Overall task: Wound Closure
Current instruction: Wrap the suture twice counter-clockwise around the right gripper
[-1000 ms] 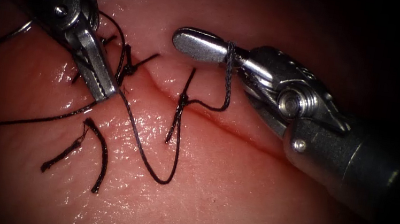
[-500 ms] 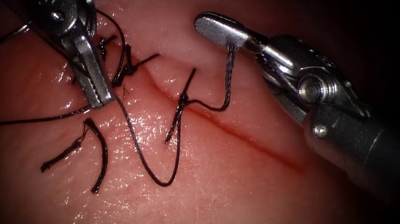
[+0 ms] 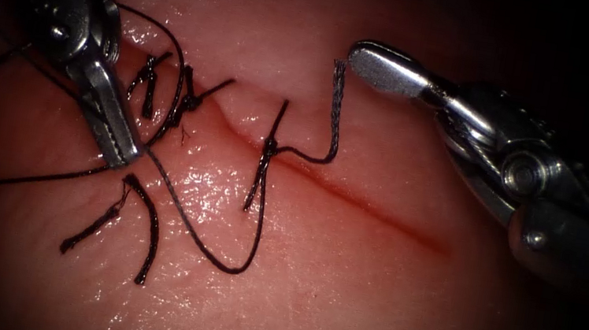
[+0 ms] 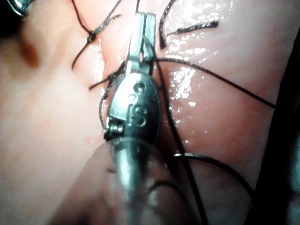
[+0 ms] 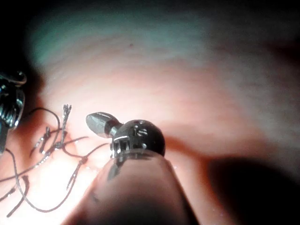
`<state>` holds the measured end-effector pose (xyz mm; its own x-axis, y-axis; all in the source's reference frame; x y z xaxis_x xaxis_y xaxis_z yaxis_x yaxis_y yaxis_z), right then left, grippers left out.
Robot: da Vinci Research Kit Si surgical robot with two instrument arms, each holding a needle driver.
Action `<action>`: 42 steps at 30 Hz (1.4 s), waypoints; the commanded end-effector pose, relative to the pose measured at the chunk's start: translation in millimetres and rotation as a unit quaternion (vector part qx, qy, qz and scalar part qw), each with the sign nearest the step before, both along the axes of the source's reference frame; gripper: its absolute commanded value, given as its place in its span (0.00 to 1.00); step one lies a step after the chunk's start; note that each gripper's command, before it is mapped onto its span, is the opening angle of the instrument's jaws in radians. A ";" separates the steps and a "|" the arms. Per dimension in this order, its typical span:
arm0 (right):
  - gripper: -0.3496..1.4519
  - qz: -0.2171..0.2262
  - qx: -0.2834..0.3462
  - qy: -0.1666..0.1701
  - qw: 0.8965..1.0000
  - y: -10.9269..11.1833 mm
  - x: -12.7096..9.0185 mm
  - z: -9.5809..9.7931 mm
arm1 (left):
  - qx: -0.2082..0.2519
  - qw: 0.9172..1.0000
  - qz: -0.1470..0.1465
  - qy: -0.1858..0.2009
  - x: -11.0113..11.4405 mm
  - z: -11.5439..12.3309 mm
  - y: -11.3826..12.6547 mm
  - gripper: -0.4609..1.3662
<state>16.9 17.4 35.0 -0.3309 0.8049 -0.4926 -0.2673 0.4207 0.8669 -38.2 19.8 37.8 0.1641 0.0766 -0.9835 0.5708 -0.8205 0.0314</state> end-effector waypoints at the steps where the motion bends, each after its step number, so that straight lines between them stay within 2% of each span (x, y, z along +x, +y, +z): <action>1: 0.00 -0.004 -0.003 0.000 1.000 -0.6 -0.5 -0.2 | 0.000 1.000 -0.001 0.001 -0.1 0.0 -0.1 0.06; 5: 0.00 -0.014 -0.008 0.004 1.000 -2.6 -2.2 -1.5 | -0.001 1.000 -0.001 0.001 -0.3 0.1 -0.3 0.06; 9: 0.00 -0.023 -0.010 0.011 1.000 -4.5 -2.4 -2.7 | -0.002 1.000 -0.002 0.002 -0.5 0.1 -0.3 0.06; 15: 0.00 -0.044 -0.011 0.020 0.999 -7.8 -0.3 -4.6 | -0.002 1.000 -0.002 0.002 -0.6 0.0 -0.5 0.06; 17: 0.00 -0.045 -0.011 0.020 0.999 -8.0 0.4 -4.9 | -0.002 1.000 -0.002 0.002 -0.6 0.0 -0.5 0.06; 22: 0.00 -0.050 -0.015 0.017 0.998 -7.7 3.5 -5.3 | -0.001 1.000 -0.002 0.002 -0.7 -0.3 -0.8 0.06; 32: 0.00 -0.032 -0.028 -0.003 0.999 -5.5 7.5 -3.2 | 0.000 1.000 0.005 -0.006 -0.8 -1.2 -1.3 0.06; 37: 0.00 -0.044 -0.029 -0.018 0.998 -4.5 8.8 -0.8 | -0.003 1.000 0.008 -0.013 -0.9 -1.9 -1.6 0.06; 42: 0.00 -0.066 -0.044 -0.006 0.997 -4.5 10.2 2.1 | -0.010 1.000 0.005 -0.023 -1.5 -2.8 -1.1 0.06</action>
